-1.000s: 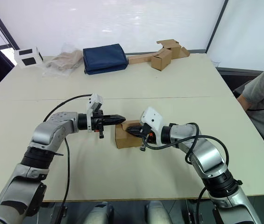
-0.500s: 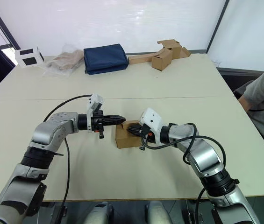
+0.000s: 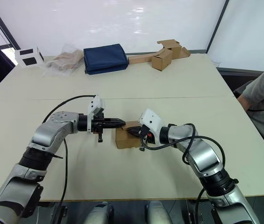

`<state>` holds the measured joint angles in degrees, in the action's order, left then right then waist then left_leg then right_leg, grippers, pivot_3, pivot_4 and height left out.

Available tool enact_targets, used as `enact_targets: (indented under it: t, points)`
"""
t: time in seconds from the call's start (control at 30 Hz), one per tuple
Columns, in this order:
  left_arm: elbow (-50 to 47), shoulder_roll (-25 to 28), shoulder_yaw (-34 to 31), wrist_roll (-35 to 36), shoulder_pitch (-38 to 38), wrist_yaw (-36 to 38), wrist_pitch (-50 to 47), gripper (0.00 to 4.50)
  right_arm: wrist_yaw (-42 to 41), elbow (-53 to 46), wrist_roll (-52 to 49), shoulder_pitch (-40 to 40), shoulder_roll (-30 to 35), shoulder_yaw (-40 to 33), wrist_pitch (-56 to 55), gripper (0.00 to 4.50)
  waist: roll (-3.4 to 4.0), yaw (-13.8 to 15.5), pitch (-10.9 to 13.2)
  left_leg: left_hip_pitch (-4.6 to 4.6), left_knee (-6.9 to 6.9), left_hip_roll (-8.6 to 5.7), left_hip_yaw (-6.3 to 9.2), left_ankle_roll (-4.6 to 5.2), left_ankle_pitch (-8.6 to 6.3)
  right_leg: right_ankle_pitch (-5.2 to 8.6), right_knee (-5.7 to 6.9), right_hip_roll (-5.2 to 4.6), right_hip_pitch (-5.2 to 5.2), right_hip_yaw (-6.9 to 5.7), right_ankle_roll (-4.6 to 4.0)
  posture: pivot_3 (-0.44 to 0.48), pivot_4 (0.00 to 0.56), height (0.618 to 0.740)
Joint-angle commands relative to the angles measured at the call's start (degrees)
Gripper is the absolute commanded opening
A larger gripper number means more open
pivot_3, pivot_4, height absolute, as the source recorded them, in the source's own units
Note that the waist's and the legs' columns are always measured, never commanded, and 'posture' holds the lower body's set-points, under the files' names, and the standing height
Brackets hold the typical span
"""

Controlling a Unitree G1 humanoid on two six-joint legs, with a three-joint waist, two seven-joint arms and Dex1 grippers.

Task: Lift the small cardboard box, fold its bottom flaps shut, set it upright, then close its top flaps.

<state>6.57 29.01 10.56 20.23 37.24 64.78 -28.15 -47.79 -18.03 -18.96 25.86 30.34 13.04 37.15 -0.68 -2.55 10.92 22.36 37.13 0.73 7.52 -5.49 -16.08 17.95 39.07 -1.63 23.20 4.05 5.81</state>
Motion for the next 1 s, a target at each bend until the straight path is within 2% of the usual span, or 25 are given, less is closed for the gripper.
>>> enact_targets:
  t: [0.03, 0.17, 0.3, 0.4, 0.57, 1.0]
  points:
    - [-1.0, 1.1, 0.7, -1.5, -0.5, 1.0, 2.3, 0.1, -1.0, -3.9, -4.5, -0.3, 0.3, -3.6, 2.3, 0.0, 0.0, 0.0, 0.0, 0.0, 0.0, 0.0, 0.0, 0.0, 0.0, 0.0, 0.0, 0.0, 0.0, 0.0, 0.0, 0.0, 0.15, 0.74]
    - [-0.7, 1.3, 0.2, -2.3, -0.6, 1.0, 3.2, 0.1, -0.2, -4.5, -6.6, -0.4, 0.3, -6.1, 3.3, 0.0, 0.0, 0.0, 0.0, 0.0, 0.0, 0.0, 0.0, 0.01, 0.0, 0.0, 0.0, 0.0, 0.0, 0.0, 0.0, 0.0, 0.15, 0.74]
    - [-2.9, -0.2, -7.4, 5.8, 2.4, -2.4, -5.4, 0.1, 1.8, -3.6, -6.6, 0.2, -0.2, -8.8, 2.4, 0.0, 0.0, 0.0, 0.0, 0.0, 0.0, 0.0, 0.0, 0.01, -0.01, 0.0, 0.0, 0.0, -0.01, 0.0, 0.0, 0.0, 0.15, 0.74]
    - [-5.3, 0.9, -9.5, 8.3, 3.6, -2.9, -8.6, 0.1, 3.1, -2.6, -6.6, 0.8, -0.8, -10.1, 1.6, 0.0, -0.02, 0.0, 0.0, 0.02, 0.0, 0.0, 0.01, 0.02, -0.01, 0.0, 0.01, 0.0, 0.0, -0.01, 0.0, 0.0, 0.15, 0.74]
    - [-6.6, 2.1, -6.5, 5.4, 3.4, -2.6, -6.9, 0.1, 4.4, 1.4, -3.5, 2.2, -1.6, -8.2, -1.4, 0.0, 0.0, -0.1, 0.0, -0.01, -0.02, 0.0, -0.01, 0.01, 0.0, 0.0, 0.0, 0.0, 0.0, 0.0, 0.0, 0.0, 0.15, 0.74]
    - [-5.9, -0.7, 0.9, 0.1, 0.5, -3.2, -2.2, 0.1, 2.7, 2.6, 1.0, 0.5, 0.7, -3.3, -3.0, 0.0, 0.0, 0.0, 0.0, 0.01, -0.01, 0.0, -0.01, 0.01, 0.0, 0.0, -0.01, 0.01, 0.0, 0.01, 0.0, 0.0, 0.15, 0.74]
